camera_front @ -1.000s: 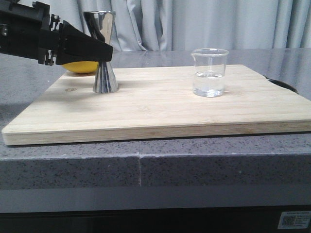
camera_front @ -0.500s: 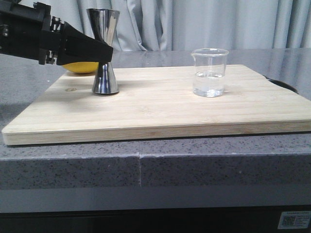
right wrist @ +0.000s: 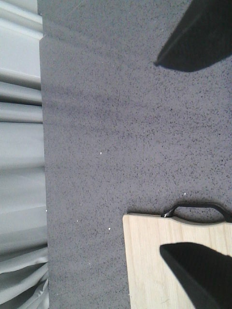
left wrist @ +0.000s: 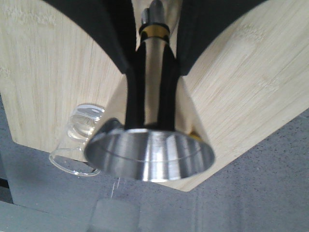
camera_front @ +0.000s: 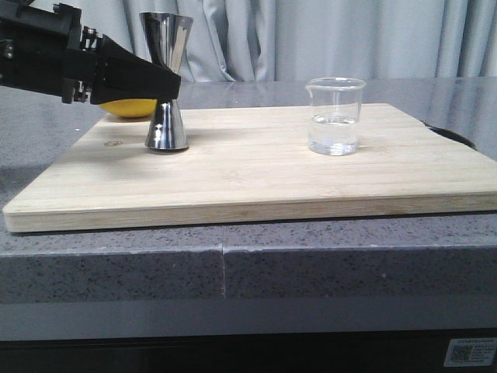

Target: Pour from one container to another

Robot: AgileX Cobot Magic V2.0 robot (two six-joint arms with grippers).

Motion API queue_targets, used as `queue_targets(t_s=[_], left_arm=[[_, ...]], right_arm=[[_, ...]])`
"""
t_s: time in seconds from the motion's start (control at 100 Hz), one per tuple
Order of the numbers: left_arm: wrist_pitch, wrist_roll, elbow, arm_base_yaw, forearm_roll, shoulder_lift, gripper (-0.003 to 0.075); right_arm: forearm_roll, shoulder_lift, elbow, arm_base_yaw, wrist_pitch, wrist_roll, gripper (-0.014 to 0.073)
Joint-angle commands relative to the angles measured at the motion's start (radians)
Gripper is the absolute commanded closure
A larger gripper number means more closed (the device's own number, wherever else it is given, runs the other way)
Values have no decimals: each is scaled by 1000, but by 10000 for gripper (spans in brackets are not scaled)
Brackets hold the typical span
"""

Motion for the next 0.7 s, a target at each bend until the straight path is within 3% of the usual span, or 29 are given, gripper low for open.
queue_targets(t_s=[0.0,0.48,0.69], left_arm=[[58,5,-28,-6,-65,-39,577],[75,7,-28,-6,-82,-39,584],[108,28,-28,-6,-105,-39,584]], right_arm=[[-1,0,-36,3,-80,-10,-55],[20,0,-36,5,-80,-10,-55],[20,20,-29,97,-90,-10,-55]])
